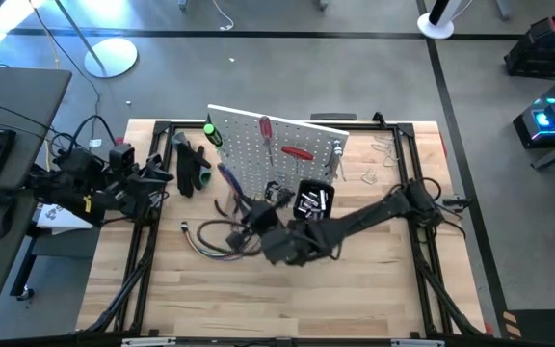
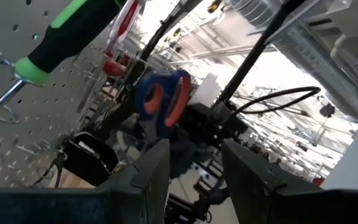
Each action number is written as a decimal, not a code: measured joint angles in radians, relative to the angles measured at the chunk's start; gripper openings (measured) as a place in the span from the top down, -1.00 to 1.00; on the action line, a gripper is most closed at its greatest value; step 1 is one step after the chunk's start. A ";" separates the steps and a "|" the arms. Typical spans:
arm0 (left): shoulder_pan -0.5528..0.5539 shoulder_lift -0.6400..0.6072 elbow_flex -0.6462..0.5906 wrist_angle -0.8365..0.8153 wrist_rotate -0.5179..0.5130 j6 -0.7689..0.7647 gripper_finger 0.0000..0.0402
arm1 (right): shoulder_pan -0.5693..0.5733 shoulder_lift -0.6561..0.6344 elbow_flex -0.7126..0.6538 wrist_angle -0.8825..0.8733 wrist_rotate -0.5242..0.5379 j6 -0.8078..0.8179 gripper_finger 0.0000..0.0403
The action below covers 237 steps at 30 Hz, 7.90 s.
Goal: Hang tools onto peg board
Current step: Hang the scissors on the peg board
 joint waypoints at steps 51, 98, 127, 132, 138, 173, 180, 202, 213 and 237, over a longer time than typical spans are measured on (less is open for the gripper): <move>0.000 0.000 0.000 -0.009 -0.235 -0.069 0.42 | 0.020 -0.471 -0.523 0.180 -0.678 -0.658 0.91; 0.000 0.001 0.000 -0.233 -0.198 -0.125 0.42 | -0.317 -0.315 -0.582 0.430 -0.702 -0.664 0.91; 0.048 0.533 -0.001 0.370 -0.241 0.242 1.00 | -0.363 -0.316 -0.582 0.409 -0.754 -0.530 0.89; 0.065 0.570 -0.001 0.464 -0.309 0.316 1.00 | -0.363 -0.316 -0.583 0.410 -0.739 -0.528 0.91; 0.089 0.604 -0.001 0.467 -0.310 0.305 1.00 | -0.364 -0.316 -0.583 0.411 -0.755 -0.505 0.91; 0.117 0.756 0.034 0.606 -0.396 0.239 1.00 | -0.366 -0.317 -0.583 0.414 -0.741 -0.468 0.85; 0.119 0.847 0.097 0.584 -0.396 0.273 1.00 | -0.369 -0.317 -0.584 0.400 -0.704 -0.409 0.79; 0.119 0.866 0.124 0.488 -0.505 0.306 1.00 | -0.367 -0.314 -0.584 0.400 -0.684 -0.376 0.46; 0.119 0.861 0.123 0.429 -0.556 0.261 1.00 | -0.367 -0.355 -0.584 0.350 -0.658 -0.371 0.46; 0.083 0.818 -0.015 0.319 -0.516 0.043 1.00 | -0.375 -0.380 -0.583 0.384 -0.678 -0.378 0.46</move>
